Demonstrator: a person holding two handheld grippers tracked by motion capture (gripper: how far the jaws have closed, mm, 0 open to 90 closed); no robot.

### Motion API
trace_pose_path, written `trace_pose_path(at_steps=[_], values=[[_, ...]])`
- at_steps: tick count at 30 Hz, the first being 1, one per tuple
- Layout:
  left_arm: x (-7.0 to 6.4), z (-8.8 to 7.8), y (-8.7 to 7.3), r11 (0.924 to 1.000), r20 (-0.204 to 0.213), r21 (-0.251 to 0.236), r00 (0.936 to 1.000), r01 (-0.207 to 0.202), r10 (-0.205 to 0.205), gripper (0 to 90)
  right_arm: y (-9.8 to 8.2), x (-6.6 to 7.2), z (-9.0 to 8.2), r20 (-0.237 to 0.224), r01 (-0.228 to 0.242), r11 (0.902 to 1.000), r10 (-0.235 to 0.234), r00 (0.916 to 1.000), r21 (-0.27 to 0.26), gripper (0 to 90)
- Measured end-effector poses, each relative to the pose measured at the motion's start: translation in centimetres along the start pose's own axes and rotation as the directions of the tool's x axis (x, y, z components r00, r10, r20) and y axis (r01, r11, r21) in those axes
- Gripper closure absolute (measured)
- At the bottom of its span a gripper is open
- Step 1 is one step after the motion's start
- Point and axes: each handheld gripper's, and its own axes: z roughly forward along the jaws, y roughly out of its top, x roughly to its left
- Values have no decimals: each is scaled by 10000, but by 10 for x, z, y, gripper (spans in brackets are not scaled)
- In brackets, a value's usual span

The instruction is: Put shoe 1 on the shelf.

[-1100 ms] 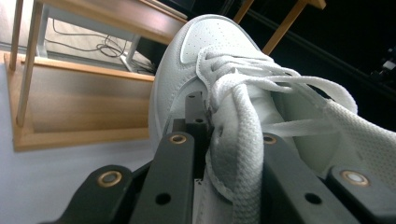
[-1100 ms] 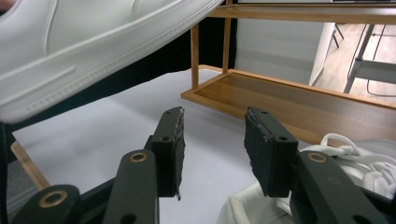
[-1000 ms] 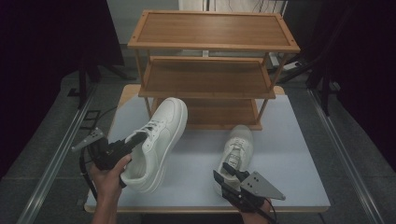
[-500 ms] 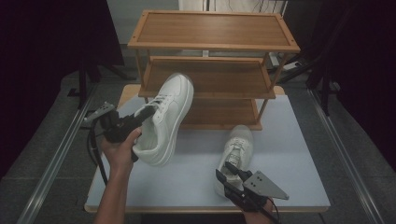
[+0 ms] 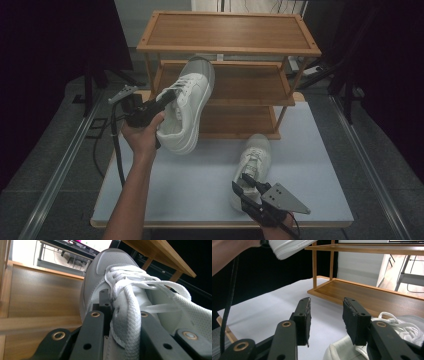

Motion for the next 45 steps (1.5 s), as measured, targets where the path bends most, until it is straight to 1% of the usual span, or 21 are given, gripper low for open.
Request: trace_pose_path(at_steps=[2,3,8,9,10,11,13,14,15,16,18,19,21,22,27,30,33,35,37,42,45], values=[[0,2,2,10000,-61,-15,10000,5,-5,835,0,0,0,-4,1,10000,-1,10000,-6,576],[-1,7,5,10000,-127,-24,9999,39,-39,835,1,0,-1,18,1,10000,-1,10000,-24,576],[-2,17,10,9999,-186,-49,9997,161,-162,834,1,0,-1,20,7,10000,-7,10000,-51,577],[-2,19,11,9997,-197,-62,9996,219,-221,834,1,0,-1,4,-30,10000,30,10000,-39,577],[-2,23,13,9996,-211,-69,9994,285,-287,835,1,0,0,-156,-194,9998,193,9997,-52,577],[-2,25,13,9995,-239,-51,9993,302,-303,835,1,0,0,-156,-194,9998,193,9997,-52,577],[-1,33,15,9994,-452,-11,9984,346,-347,834,2,2,-1,-114,-18,10000,17,9999,-81,578],[-1,33,15,9994,-452,-11,9984,346,-347,833,2,2,-1,-114,-18,10000,17,9999,-81,578],[1,38,16,9984,-478,-45,9973,562,-564,832,3,4,-2,-65,115,9999,-116,9999,-121,577],[1,38,16,9984,-478,-45,9973,562,-564,832,3,4,-2,-74,110,9998,-111,9999,-138,577],[5,44,17,9964,-513,-87,9951,842,-845,832,3,4,-2,-43,129,9998,-129,9999,-134,577],[5,44,17,9964,-513,-87,9951,842,-845,832,3,4,-2,-43,129,9998,-129,9999,-134,577],[6,50,20,9960,-725,-175,9934,880,-891,832,2,4,-2,26,155,9998,-155,9999,-129,577],[6,50,20,9960,-725,-175,9934,880,-891,832,2,4,-2,23,157,9998,-156,9999,-131,577],[7,61,24,9959,-1091,-237,9900,876,-897,831,2,4,-1,-43,153,9998,-153,9999,-90,577],[6,66,25,9958,-1175,-217,9889,885,-904,831,2,4,-1,-46,135,9998,-136,9999,-115,576],[7,77,26,9940,-1335,-84,9850,1089,-1090,831,2,5,-2,-47,107,9998,-108,9999,-152,576],[7,80,27,9934,-1359,-61,9841,1146,-1143,829,3,5,-2,-63,129,9998,-130,9999,-149,576],[5,87,27,9940,-1564,-70,9817,1093,-1090,826,3,6,-2,-106,153,9998,-155,9998,-160,576],[5,96,28,9917,-1646,-186,9780,1271,-1285,824,4,4,-4,-85,126,9997,-127,9999,-221,576],[5,100,31,9919,-1701,-152,9772,1259,-1267,822,4,5,-4,-80,148,9996,-149,9999,-220,576]])
